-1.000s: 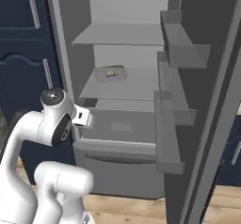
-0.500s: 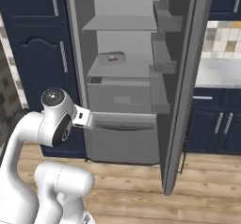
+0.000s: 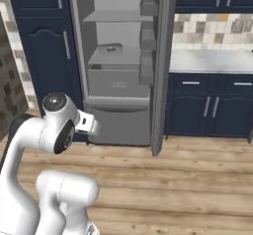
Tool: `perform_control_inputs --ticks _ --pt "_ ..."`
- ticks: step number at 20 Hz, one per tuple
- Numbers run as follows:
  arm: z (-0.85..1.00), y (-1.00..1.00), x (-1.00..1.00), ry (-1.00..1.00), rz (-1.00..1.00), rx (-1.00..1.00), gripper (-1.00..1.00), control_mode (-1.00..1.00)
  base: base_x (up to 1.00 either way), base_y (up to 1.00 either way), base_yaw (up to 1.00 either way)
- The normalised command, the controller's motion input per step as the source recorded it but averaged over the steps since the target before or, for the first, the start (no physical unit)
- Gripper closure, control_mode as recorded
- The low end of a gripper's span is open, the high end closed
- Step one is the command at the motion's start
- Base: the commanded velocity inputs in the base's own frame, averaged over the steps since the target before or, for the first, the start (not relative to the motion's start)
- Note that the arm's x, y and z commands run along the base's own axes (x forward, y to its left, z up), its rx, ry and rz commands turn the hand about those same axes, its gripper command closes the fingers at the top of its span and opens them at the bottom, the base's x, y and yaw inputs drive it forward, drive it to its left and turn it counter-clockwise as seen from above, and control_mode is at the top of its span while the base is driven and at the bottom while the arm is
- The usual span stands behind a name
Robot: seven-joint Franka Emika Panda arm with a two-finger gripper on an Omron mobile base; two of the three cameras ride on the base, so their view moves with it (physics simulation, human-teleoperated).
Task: Place two dumplings into each of the tupperware containers and then place the containers in the fridge.
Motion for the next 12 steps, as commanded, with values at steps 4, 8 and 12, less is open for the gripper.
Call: perform_control_inputs --ticks 4,8,12 --pt "0.00 0.00 0.00 0.00 0.00 0.00 -1.00 1.00 -1.00 -0.74 -0.05" --pt "0.00 0.00 0.00 0.00 0.00 0.00 -1.00 1.00 -1.00 -0.67 -0.03" --pt "0.00 0.00 0.00 0.00 0.00 0.00 -1.00 1.00 -1.00 -0.60 -0.03"
